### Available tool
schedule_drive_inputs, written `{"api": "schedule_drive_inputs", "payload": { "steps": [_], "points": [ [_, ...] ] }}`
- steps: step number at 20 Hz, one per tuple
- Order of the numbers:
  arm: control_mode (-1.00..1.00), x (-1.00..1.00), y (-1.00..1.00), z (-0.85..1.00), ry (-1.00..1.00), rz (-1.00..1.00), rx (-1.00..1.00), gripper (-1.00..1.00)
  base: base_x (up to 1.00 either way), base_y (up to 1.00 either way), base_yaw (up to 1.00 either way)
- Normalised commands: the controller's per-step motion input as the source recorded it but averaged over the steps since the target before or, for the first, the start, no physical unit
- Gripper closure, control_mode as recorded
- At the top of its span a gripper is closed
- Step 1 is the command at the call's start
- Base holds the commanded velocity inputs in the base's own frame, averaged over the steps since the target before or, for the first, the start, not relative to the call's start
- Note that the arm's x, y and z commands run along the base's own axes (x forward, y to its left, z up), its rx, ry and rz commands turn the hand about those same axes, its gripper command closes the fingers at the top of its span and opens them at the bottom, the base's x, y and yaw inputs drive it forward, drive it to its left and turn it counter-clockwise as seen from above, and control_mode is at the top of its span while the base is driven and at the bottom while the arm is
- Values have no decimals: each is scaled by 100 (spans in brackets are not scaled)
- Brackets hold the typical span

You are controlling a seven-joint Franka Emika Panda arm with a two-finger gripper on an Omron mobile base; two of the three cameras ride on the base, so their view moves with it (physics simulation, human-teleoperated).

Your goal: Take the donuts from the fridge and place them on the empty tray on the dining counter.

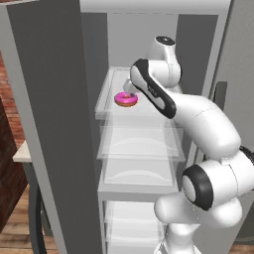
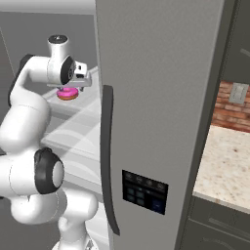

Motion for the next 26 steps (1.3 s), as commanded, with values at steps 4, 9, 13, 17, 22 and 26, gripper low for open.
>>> {"api": "schedule_drive_inputs", "payload": {
  "steps": [4, 9, 13, 17, 22, 26],
  "points": [
    [-100, 76, 4, -10, 8, 0, 0, -100, 0, 0, 0],
    [-100, 77, 9, -15, 7, 0, 0, -100, 0, 0, 0],
    [-100, 58, 13, -21, 10, 0, 0, -100, 0, 0, 0],
    [-100, 8, 7, -7, 4, 0, 0, -100, 0, 0, 0],
    [-100, 0, 0, 8, 0, 0, 0, -100, 0, 0, 0],
    [-100, 0, 2, 0, 0, 0, 0, -100, 0, 0, 0]
  ]
}}
